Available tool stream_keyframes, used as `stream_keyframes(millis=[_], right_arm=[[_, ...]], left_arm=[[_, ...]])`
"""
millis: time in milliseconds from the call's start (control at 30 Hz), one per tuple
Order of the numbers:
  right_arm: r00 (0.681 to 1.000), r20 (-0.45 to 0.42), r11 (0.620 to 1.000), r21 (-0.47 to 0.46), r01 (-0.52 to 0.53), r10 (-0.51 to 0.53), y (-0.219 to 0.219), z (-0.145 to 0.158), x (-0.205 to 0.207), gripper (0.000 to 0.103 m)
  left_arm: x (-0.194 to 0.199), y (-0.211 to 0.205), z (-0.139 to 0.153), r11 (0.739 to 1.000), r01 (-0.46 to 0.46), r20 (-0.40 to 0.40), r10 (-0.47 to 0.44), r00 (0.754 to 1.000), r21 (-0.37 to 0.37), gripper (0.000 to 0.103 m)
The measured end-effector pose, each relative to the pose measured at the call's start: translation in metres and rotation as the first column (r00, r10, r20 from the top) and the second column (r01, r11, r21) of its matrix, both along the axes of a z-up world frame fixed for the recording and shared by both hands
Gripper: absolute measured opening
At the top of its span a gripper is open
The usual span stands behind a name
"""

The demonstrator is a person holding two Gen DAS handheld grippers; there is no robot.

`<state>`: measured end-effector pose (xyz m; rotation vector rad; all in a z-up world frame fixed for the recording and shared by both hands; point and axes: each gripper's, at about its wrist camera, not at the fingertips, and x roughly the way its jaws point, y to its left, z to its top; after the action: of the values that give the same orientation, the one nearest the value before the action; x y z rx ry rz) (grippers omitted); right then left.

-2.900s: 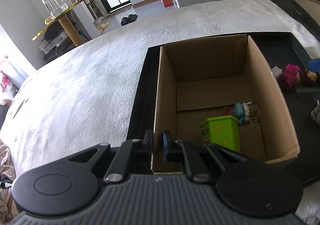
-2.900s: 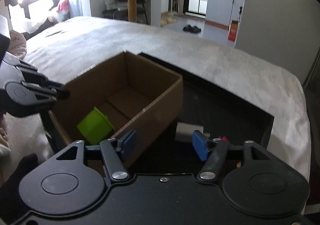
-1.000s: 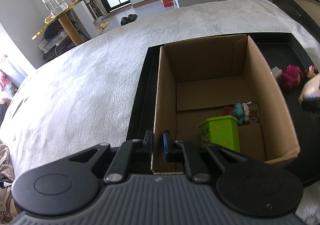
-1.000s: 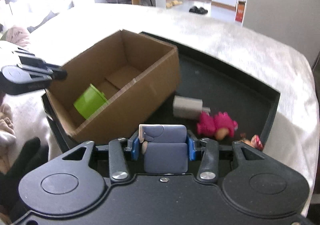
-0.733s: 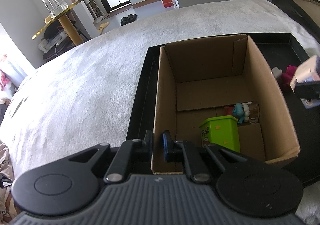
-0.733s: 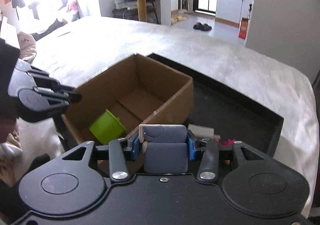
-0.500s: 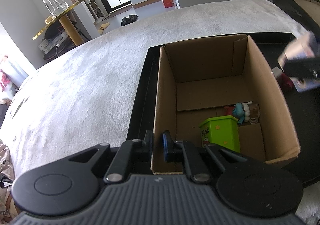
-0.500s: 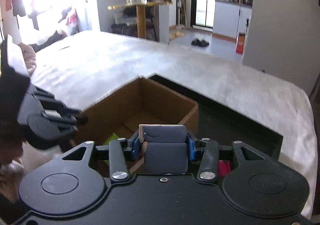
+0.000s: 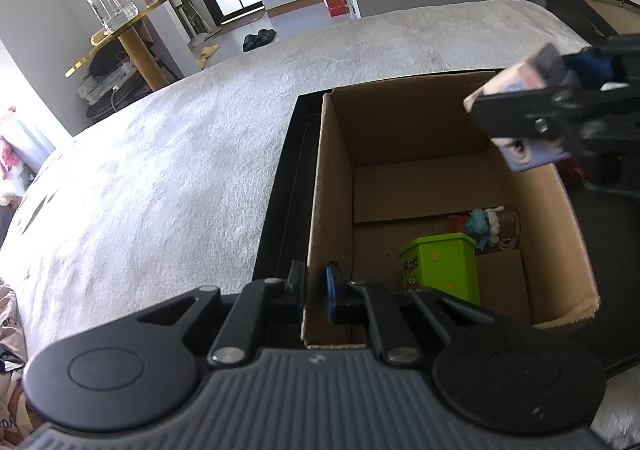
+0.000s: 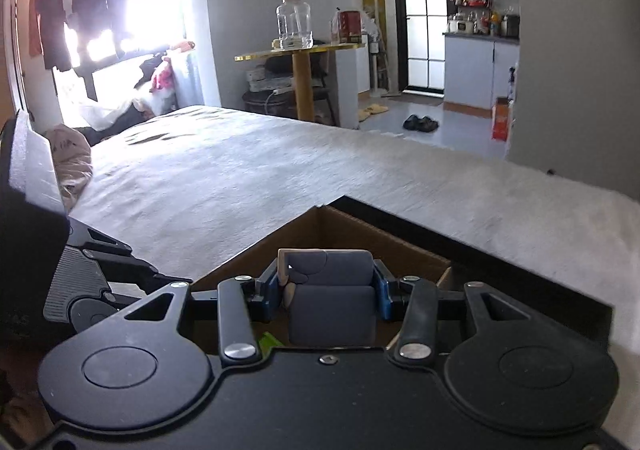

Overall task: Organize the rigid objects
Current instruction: 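Carry the grey-blue block into the box and open the right gripper, then lower the right gripper onto the small doll with pink bow and close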

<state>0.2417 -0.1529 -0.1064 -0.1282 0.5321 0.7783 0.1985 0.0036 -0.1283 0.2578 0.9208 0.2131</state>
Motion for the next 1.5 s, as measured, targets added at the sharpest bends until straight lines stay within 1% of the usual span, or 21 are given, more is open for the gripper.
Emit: stream_keyframes(millis=[100, 167, 200, 233, 300, 433, 600, 767, 867, 967, 1167, 1267, 1433, 1500], right_arm=[[1.000, 0.006, 1.000, -0.007, 0.008, -0.007, 0.001, -0.005, -0.001, 0.044], [1.000, 0.006, 1.000, -0.014, 0.010, -0.009, 0.002, -0.010, -0.001, 0.047], [1.000, 0.019, 1.000, -0.016, 0.022, -0.022, 0.002, -0.011, -0.003, 0.054], [0.999, 0.031, 0.999, -0.027, 0.039, -0.038, 0.002, -0.012, -0.005, 0.058], [0.998, 0.054, 0.998, -0.040, 0.048, -0.046, 0.000, -0.009, -0.008, 0.058], [0.998, 0.033, 0.999, -0.028, 0.045, -0.045, -0.006, -0.005, -0.010, 0.061], [0.999, 0.038, 0.996, -0.083, 0.017, -0.014, -0.005, -0.002, -0.016, 0.061], [0.999, 0.037, 0.991, -0.128, 0.023, -0.018, -0.005, 0.000, -0.018, 0.064], [0.999, 0.023, 0.989, -0.136, 0.051, -0.048, -0.015, 0.001, -0.014, 0.064], [0.994, 0.024, 0.983, -0.151, 0.107, -0.105, -0.027, 0.001, -0.008, 0.064], [0.974, 0.025, 0.956, -0.187, 0.224, -0.224, -0.057, -0.003, 0.002, 0.064], [0.966, 0.006, 0.949, -0.183, 0.255, -0.258, -0.070, -0.006, 0.008, 0.064], [0.941, 0.009, 0.919, -0.212, 0.333, -0.339, -0.084, -0.013, 0.013, 0.064], [0.925, -0.006, 0.905, -0.206, 0.372, -0.381, -0.089, -0.018, 0.015, 0.064]], left_arm=[[0.001, 0.000, -0.001, 1.000, -0.003, 0.000, 0.003, 1.000, 0.003, 0.009], [0.001, 0.000, -0.001, 1.000, -0.002, 0.000, 0.002, 1.000, 0.004, 0.009], [0.001, 0.000, 0.000, 1.000, 0.000, 0.001, 0.000, 1.000, 0.000, 0.009], [0.001, -0.001, 0.000, 1.000, 0.000, 0.002, 0.000, 1.000, 0.002, 0.010], [0.000, -0.001, -0.001, 1.000, 0.000, 0.002, 0.000, 1.000, 0.002, 0.010], [0.000, 0.000, -0.003, 1.000, -0.001, -0.002, 0.001, 1.000, 0.004, 0.010], [0.000, 0.001, -0.002, 1.000, -0.002, -0.002, 0.002, 1.000, -0.003, 0.010], [0.000, 0.002, -0.003, 1.000, -0.001, -0.003, 0.001, 1.000, -0.003, 0.010], [0.000, 0.002, -0.003, 1.000, -0.001, -0.003, 0.001, 1.000, -0.005, 0.010], [0.000, 0.002, -0.003, 1.000, -0.001, -0.003, 0.001, 1.000, -0.004, 0.010], [0.000, 0.003, -0.003, 1.000, -0.001, -0.002, 0.001, 1.000, -0.005, 0.010], [-0.002, 0.004, -0.004, 1.000, -0.005, 0.003, 0.005, 1.000, -0.006, 0.010], [-0.001, 0.003, -0.003, 1.000, -0.011, 0.001, 0.011, 1.000, -0.011, 0.010], [-0.001, 0.003, -0.003, 1.000, -0.012, 0.000, 0.012, 1.000, -0.014, 0.010]])
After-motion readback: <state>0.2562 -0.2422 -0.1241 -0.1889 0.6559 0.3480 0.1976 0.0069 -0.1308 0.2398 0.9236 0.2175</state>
